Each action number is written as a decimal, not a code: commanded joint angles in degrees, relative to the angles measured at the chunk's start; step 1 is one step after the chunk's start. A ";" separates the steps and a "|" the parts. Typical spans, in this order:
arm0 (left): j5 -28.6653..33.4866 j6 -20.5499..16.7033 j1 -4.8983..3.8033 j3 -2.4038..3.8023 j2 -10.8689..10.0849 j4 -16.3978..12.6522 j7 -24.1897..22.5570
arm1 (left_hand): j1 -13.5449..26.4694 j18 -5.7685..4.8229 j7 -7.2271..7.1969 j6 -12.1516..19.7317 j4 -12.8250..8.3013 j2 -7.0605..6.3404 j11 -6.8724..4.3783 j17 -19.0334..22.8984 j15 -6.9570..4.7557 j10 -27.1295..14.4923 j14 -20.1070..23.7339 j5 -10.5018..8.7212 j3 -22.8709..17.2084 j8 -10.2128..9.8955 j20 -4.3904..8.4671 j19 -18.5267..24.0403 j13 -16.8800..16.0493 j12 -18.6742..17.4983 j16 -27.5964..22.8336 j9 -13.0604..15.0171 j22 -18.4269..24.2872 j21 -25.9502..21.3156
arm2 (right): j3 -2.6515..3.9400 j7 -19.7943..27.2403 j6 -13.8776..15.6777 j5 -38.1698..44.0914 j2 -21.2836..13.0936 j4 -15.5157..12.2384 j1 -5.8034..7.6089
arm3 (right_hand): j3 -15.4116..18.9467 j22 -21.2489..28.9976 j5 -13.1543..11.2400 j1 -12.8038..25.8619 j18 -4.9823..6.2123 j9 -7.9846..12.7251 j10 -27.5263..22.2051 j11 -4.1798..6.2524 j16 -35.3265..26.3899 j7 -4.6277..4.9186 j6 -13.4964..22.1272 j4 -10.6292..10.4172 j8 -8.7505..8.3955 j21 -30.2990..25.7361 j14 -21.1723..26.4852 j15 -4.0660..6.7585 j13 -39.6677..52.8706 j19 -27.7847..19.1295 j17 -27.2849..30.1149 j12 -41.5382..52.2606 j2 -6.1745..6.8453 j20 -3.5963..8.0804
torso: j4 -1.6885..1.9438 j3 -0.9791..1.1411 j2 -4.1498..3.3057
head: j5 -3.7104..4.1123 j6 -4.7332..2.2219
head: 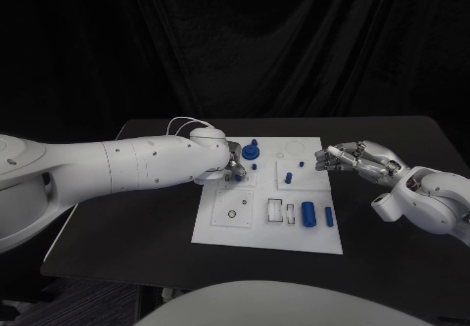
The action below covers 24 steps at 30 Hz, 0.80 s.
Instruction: Assemble the parts on the task board
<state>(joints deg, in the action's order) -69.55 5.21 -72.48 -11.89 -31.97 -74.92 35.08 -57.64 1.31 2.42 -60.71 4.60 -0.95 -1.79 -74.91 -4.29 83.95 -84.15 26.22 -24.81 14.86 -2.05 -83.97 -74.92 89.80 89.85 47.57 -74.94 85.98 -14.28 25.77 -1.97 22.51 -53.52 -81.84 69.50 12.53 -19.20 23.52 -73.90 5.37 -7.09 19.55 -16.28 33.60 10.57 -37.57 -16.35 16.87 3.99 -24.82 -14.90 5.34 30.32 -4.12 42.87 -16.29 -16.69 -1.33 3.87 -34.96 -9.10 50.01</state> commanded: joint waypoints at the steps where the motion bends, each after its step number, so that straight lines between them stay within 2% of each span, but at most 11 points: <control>1: 0.06 0.86 0.51 -0.18 0.11 -0.13 -0.56 | 0.50 0.69 -0.49 -0.03 0.04 0.26 -0.16 -15.09 -0.31 6.05 -5.85 -0.18 -0.26 -0.29 0.13 -0.51 -15.08 0.20 0.15 0.04 -8.13 -0.22 | 0.06 -1.28 -1.09 0.13 -0.04 0.03 -0.15 | -0.32 0.05 0.21 -0.68 0.08 0.03 -0.19 0.20 0.19 4.13 0.36 -0.10 0.20 0.18 0.32 -0.10 -0.05 0.23 0.08 0.24 -0.01 0.04 | 0.01 0.00 0.03 | -0.03 -0.01; 17: 0.06 1.47 0.60 -0.18 -0.35 -1.14 -0.23 | 0.61 0.75 -0.51 -0.10 0.01 0.29 -0.16 -15.09 -0.31 6.05 -5.85 -0.33 -0.32 -0.30 0.13 -0.35 -15.08 0.20 0.15 0.11 -7.92 -0.36 | 0.06 -1.67 -1.78 0.14 0.06 0.22 -0.22 | -0.39 0.05 0.27 -0.82 0.09 0.02 -0.16 0.26 0.28 4.21 0.32 -0.13 0.27 0.20 0.35 -0.08 -0.09 0.28 0.08 0.32 -0.03 0.04 | 0.04 0.00 -0.04 | -0.12 -0.01; 24: 0.06 1.32 0.61 -0.18 -0.33 -0.34 -0.24 | 0.58 0.81 -0.53 -0.14 -0.08 0.34 -0.18 -15.09 -0.32 6.05 -5.85 -0.39 -0.42 -0.31 0.13 -0.18 -15.08 0.20 0.15 0.16 -7.72 -0.50 | 0.06 -1.88 -2.12 0.14 0.17 0.33 -0.27 | -0.42 0.06 0.29 -0.89 0.10 0.01 -0.16 0.28 0.34 4.24 0.31 -0.16 0.31 0.21 0.35 -0.07 -0.12 0.33 0.08 0.36 -0.05 0.04 | 0.06 0.00 -0.05 | -0.06 -0.01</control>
<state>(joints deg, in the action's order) -69.54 5.31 -72.27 -11.89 -32.31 -75.55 35.11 -57.15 1.28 2.16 -60.70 4.59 -0.99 -1.79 -74.90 -4.29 83.95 -84.15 26.18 -24.92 14.85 -2.05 -83.97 -74.92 89.80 89.85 47.63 -74.93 85.61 -14.28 24.94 -3.17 22.52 -53.37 -81.54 69.38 12.37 -19.21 23.52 -74.36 5.38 -7.09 19.55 -16.28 33.60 10.57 -37.57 -16.51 16.87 3.99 -24.82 -14.90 5.27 30.32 -4.12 42.87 -16.28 -16.69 -1.27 3.87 -35.00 -9.22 50.00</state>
